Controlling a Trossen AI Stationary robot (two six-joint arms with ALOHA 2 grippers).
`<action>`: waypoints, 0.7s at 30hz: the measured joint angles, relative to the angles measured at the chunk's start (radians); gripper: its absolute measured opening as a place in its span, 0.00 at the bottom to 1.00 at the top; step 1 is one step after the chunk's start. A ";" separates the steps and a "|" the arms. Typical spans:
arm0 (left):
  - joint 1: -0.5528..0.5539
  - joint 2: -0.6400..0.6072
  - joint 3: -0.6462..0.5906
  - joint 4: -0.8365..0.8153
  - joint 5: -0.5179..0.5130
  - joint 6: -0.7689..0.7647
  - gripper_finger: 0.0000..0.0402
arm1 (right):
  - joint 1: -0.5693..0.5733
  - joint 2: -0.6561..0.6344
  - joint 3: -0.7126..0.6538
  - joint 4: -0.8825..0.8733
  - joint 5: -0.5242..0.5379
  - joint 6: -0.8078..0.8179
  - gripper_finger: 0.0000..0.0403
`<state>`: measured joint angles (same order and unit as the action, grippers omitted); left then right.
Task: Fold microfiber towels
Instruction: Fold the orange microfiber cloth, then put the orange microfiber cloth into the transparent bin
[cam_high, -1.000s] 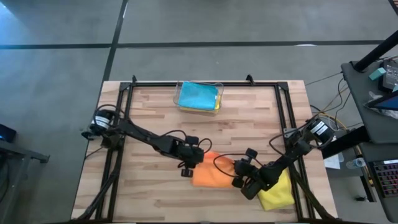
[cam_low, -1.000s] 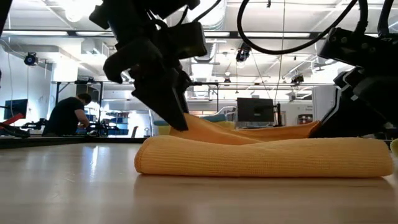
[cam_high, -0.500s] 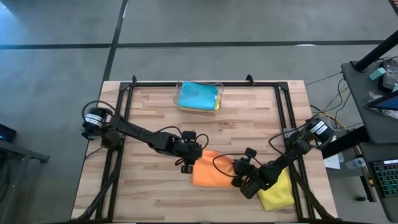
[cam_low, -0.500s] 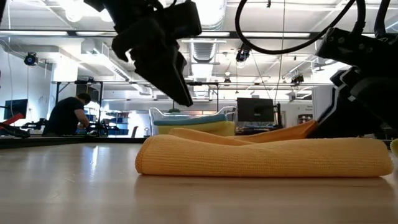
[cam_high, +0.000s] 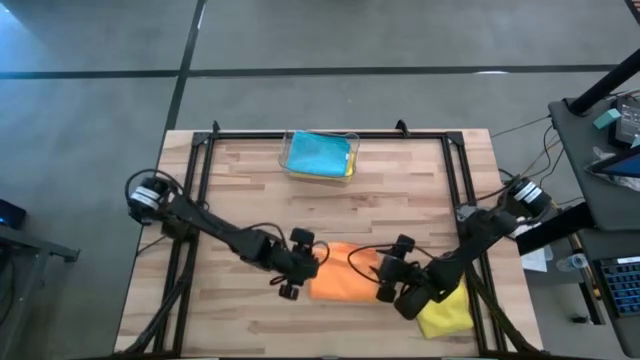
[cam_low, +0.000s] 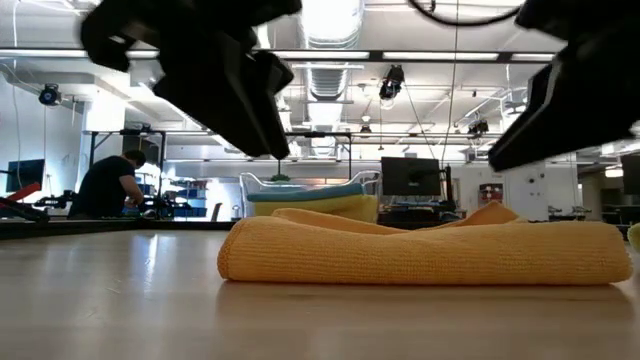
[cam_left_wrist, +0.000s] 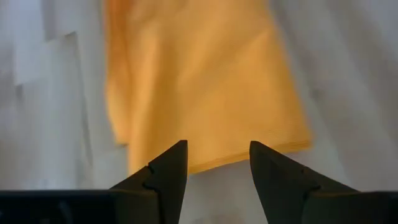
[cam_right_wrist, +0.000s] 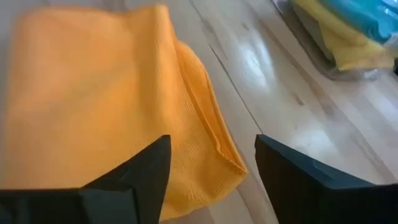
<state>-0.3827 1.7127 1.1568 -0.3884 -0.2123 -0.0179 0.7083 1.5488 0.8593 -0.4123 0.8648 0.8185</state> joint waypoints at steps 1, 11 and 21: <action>-0.014 0.000 0.000 0.006 0.000 0.001 0.39 | 0.005 -0.016 0.000 -0.001 0.000 -0.008 0.57; -0.182 0.091 -0.006 0.026 -0.170 0.098 0.39 | 0.169 0.033 0.001 0.146 -0.035 -0.266 0.56; -0.215 0.157 -0.006 0.190 -0.177 0.134 0.39 | 0.221 0.197 0.012 0.301 -0.027 -0.338 0.63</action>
<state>-0.5980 1.8694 1.1511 -0.1989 -0.3889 0.1158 0.9295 1.7455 0.8717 -0.1111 0.8375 0.4806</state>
